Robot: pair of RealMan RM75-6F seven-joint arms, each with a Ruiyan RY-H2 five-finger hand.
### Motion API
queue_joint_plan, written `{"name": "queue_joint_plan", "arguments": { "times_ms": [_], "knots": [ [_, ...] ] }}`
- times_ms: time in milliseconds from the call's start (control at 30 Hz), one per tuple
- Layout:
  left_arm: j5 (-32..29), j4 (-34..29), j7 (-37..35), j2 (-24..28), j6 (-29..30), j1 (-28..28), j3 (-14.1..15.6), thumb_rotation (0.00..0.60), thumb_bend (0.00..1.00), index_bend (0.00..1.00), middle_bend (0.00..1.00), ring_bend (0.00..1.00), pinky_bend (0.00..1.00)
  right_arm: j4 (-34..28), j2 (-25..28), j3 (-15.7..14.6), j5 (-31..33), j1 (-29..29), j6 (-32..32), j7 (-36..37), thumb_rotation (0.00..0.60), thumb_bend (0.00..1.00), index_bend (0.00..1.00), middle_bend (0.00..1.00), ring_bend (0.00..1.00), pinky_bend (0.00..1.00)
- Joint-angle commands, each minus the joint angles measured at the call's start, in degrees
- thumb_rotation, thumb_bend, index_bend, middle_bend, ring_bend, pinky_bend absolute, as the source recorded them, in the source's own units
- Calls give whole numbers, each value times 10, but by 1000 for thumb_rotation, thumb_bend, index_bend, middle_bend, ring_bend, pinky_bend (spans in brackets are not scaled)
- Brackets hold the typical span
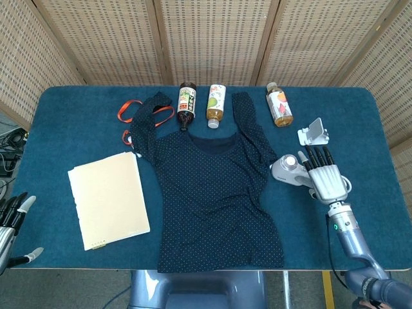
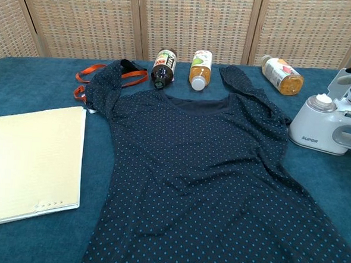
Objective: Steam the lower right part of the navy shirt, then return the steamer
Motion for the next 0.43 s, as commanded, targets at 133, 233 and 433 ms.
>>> {"name": "queue_joint_plan", "arguments": {
  "times_ms": [133,233,433],
  "knots": [
    [21,1,-7,5,22,11,5,600,0,0,0,0,0,-90,72,-22,-50,-29,46,66,600,0,0,0,0,0],
    [22,5,1,4,39,18,0,600,0,0,0,0,0,-134,98,-24,-62,-45,74,105,600,0,0,0,0,0],
    [22,13,21,-8,62,28,-8,600,0,0,0,0,0,-244,154,-35,-68,-91,127,128,600,0,0,0,0,0]
  ]
}}
